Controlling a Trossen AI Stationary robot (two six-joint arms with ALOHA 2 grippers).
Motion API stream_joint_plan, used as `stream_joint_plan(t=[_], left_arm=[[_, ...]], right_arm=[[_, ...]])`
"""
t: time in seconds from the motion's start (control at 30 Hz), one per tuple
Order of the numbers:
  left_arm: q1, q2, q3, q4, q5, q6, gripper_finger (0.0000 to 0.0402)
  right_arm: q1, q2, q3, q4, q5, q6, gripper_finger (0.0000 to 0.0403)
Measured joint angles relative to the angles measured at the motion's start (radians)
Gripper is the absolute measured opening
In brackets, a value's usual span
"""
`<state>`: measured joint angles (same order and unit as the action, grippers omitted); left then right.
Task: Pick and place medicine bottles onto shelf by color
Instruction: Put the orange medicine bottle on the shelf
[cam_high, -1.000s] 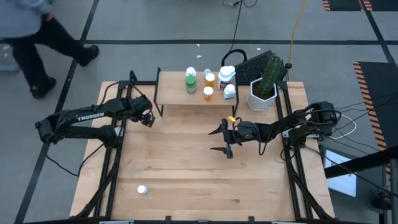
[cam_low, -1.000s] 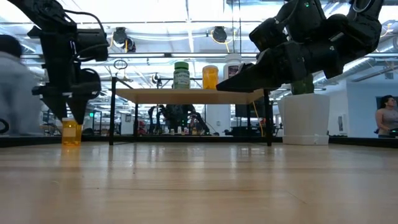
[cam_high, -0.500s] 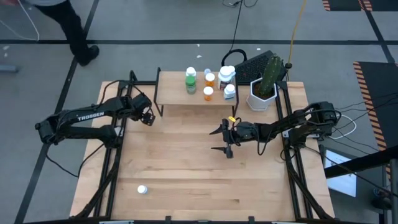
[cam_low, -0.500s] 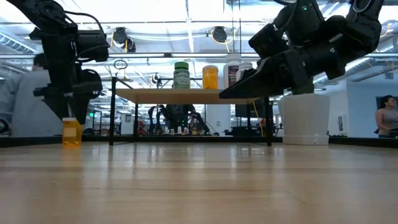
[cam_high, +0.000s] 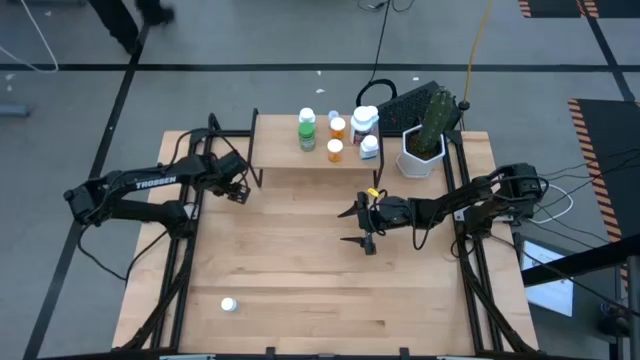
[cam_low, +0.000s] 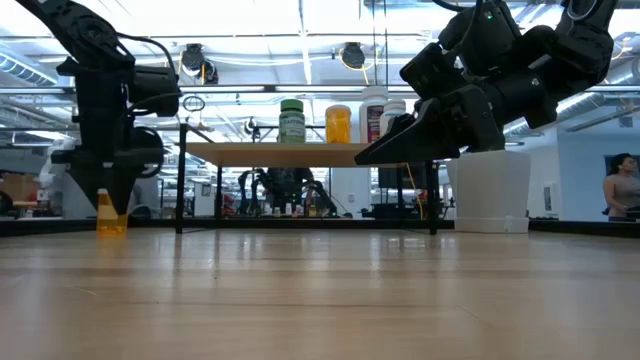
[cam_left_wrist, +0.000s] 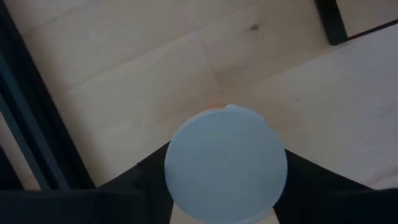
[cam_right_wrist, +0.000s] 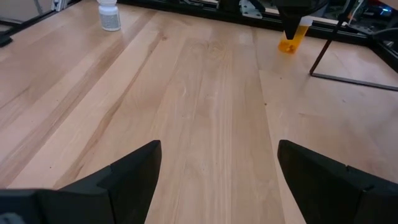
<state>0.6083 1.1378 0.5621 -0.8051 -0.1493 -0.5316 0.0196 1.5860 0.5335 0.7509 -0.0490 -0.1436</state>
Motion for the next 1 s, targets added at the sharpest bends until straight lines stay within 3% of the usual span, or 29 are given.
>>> stream_joint_plan(t=[0.2,0.4,0.5,0.63,1.0], left_arm=[[0.000,-0.005,0.000,0.006,0.000,0.000,0.0192],[-0.017,-0.005,0.009,-0.013,0.002,0.000,0.0227],[-0.043,-0.006,0.038,-0.044,0.003,-0.011,0.0220],[-0.089,-0.006,0.100,-0.084,0.003,-0.029,0.0198],[-0.292,-0.006,0.281,-0.226,0.004,-0.128,0.0215]], right_arm=[[0.000,0.000,0.000,0.000,0.000,-0.001,0.0314],[0.000,0.000,0.000,0.000,0.000,-0.002,0.0314],[0.000,0.000,0.000,-0.005,-0.001,-0.003,0.0314],[0.000,0.000,0.000,-0.040,-0.002,-0.010,0.0314],[0.000,0.000,0.000,-0.060,-0.003,-0.011,0.0314]])
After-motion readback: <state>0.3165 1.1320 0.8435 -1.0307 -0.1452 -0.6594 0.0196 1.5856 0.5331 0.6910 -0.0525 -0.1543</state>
